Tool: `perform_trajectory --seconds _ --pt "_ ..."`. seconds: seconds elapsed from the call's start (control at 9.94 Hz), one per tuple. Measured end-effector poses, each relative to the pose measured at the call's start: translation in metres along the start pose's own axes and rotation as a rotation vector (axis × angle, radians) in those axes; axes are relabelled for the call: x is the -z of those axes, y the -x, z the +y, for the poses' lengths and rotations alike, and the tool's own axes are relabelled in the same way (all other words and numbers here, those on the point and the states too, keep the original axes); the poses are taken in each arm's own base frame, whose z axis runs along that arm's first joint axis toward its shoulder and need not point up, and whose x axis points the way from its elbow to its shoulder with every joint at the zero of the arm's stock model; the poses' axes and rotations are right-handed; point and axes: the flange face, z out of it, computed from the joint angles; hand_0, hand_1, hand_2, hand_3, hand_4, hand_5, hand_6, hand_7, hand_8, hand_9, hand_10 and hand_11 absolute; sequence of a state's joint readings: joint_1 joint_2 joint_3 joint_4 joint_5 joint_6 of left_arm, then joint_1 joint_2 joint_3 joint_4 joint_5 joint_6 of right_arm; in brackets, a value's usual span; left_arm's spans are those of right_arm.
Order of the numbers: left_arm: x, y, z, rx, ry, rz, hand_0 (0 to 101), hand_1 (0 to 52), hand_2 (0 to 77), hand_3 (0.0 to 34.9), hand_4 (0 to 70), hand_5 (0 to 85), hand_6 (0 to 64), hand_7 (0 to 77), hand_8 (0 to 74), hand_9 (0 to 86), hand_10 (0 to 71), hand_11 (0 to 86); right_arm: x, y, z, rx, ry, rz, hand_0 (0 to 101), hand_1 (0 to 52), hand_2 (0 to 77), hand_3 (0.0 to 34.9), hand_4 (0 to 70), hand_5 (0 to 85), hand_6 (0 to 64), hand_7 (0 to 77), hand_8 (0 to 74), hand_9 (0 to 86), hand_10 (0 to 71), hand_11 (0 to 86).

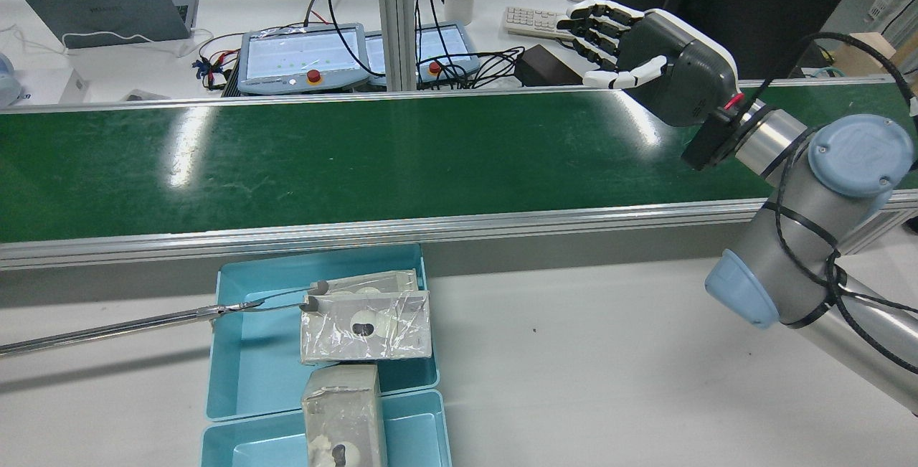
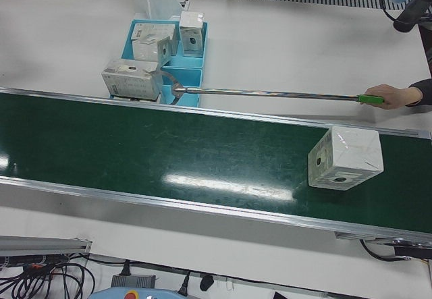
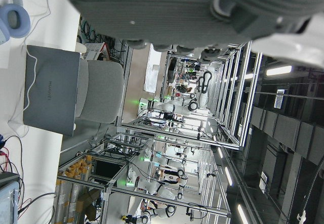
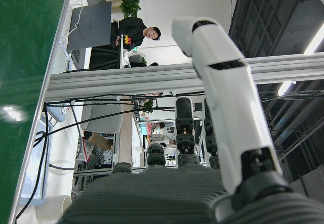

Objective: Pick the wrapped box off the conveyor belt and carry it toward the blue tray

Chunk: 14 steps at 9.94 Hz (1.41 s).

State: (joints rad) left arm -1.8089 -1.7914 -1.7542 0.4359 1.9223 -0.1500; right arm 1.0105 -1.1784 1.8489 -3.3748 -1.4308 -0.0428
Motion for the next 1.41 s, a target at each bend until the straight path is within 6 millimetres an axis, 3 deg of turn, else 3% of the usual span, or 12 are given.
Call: perform_trajectory --seconds 0.1,0.2,0.3,0.6,0.7,0.81,1.11,1.41 --pt "0.000 0.000 0.000 0.000 0.000 0.000 0 0.0 0.5 0.0 0.0 1.1 0.0 0.5 0.0 0.0 0.0 0.0 -0.005 -0.002 0.005 0.013 0.004 -0.004 55 24.5 28.9 9.3 16.9 32.2 9.8 26.2 3.3 8.7 0.0 1.6" --pt "0.000 0.000 0.000 0.000 0.000 0.000 0 0.0 0.5 0.0 0.0 1.1 0.0 0.5 0.0 0.0 0.0 0.0 -0.010 -0.003 0.011 0.028 -0.005 -0.012 53 18.0 23.5 10.9 16.9 31.6 9.8 26.7 3.3 8.7 0.0 1.6" --pt "0.000 0.000 0.000 0.000 0.000 0.000 0 0.0 0.5 0.0 0.0 1.1 0.0 0.5 0.0 0.0 0.5 0.0 -0.015 -0.004 0.017 0.039 -0.028 -0.016 49 13.1 15.8 10.2 18.0 31.6 9.8 27.8 2.2 8.7 0.0 1.6" --pt "0.000 0.000 0.000 0.000 0.000 0.000 0 0.0 0.5 0.0 0.0 1.1 0.0 0.5 0.0 0.0 0.5 0.0 -0.020 -0.005 0.029 0.054 -0.088 -0.018 48 13.6 13.1 12.7 19.1 32.7 10.4 29.5 2.2 8.7 0.0 1.6" --pt "0.000 0.000 0.000 0.000 0.000 0.000 0 0.0 0.5 0.0 0.0 1.1 0.0 0.5 0.0 0.0 0.5 0.0 -0.020 -0.007 0.028 0.055 -0.096 -0.015 46 10.4 9.8 14.2 15.8 31.6 8.7 25.1 1.1 6.0 0.0 1.6" --pt "0.000 0.000 0.000 0.000 0.000 0.000 0 0.0 0.5 0.0 0.0 1.1 0.0 0.0 0.0 0.0 0.0 0.0 -0.019 -0.009 0.026 0.054 -0.100 -0.012 46 12.0 14.7 14.3 14.2 31.6 7.6 22.4 1.1 7.1 0.0 1.1" --pt "0.000 0.000 0.000 0.000 0.000 0.000 0 0.0 0.5 0.0 0.0 1.1 0.0 0.0 0.0 0.0 0.5 0.0 -0.022 -0.018 0.028 0.042 -0.093 -0.012 46 12.0 15.8 13.8 13.1 31.1 7.1 22.9 1.1 7.1 0.0 1.1" --pt "0.000 0.000 0.000 0.000 0.000 0.000 0 0.0 0.5 0.0 0.0 1.1 0.0 0.0 0.0 0.0 0.5 0.0 -0.005 -0.012 0.020 0.035 -0.109 -0.013 46 12.0 15.8 13.3 13.6 31.1 7.1 22.9 1.1 7.1 0.0 1.6"
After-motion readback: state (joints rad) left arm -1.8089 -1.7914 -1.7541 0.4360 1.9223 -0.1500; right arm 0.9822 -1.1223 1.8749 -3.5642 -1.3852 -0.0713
